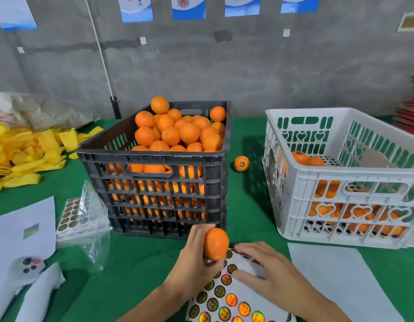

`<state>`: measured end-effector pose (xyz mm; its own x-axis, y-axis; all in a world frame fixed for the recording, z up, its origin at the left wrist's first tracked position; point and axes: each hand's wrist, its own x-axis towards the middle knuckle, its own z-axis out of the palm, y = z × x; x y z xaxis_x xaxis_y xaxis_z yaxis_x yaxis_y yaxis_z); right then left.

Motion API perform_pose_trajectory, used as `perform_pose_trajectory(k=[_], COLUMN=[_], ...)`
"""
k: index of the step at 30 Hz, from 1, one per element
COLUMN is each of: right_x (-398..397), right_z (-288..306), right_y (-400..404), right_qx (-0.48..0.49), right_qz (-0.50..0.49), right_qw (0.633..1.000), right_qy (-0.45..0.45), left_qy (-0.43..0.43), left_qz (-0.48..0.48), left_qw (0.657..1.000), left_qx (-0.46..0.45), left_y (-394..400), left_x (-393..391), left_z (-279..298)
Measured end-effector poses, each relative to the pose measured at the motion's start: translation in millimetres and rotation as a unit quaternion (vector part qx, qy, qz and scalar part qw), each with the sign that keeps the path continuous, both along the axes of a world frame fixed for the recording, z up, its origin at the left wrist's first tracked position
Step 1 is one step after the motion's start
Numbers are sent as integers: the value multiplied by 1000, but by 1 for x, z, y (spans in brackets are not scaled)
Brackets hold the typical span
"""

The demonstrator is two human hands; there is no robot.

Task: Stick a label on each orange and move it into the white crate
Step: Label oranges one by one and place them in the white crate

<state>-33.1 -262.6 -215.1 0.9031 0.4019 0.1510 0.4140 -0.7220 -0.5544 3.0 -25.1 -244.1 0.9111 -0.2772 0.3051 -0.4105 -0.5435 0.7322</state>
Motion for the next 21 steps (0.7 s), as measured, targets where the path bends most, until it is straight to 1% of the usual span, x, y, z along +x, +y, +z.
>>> perform_pose_trajectory(k=[2, 4, 7, 11, 13, 15, 19, 21], right_x=[1, 4, 8, 7, 6, 6, 6, 6], right_z=[-5, -7, -12, -16, -13, -12, -10, -9], right_y=[2, 5, 3, 5, 7, 9, 10, 12], right_qx=[-34, -68, -105, -102, -88, -55, 93, 113], right_qz=[44, 70, 76, 70, 63, 50, 10, 0], right_qw=[998, 995, 991, 992, 994, 997, 995, 992], right_qy=[32, 26, 13, 10, -2, -17, 45, 53], left_qy=[-1, -3, -8, -14, -13, -16, -35, -37], left_qz=[2, 5, 1, -19, -31, -43, -46, -47], left_qw=[1000, 1000, 1000, 999, 998, 998, 998, 998], left_qx=[2, 7, 2, -44, -58, -42, -11, -6], left_y=[-1, -2, -2, 0, 0, 0, 0, -1], left_x=[0, 1, 1, -2, -3, -3, -2, -2], left_z=[1, 0, -1, 1, 0, -2, -3, -3])
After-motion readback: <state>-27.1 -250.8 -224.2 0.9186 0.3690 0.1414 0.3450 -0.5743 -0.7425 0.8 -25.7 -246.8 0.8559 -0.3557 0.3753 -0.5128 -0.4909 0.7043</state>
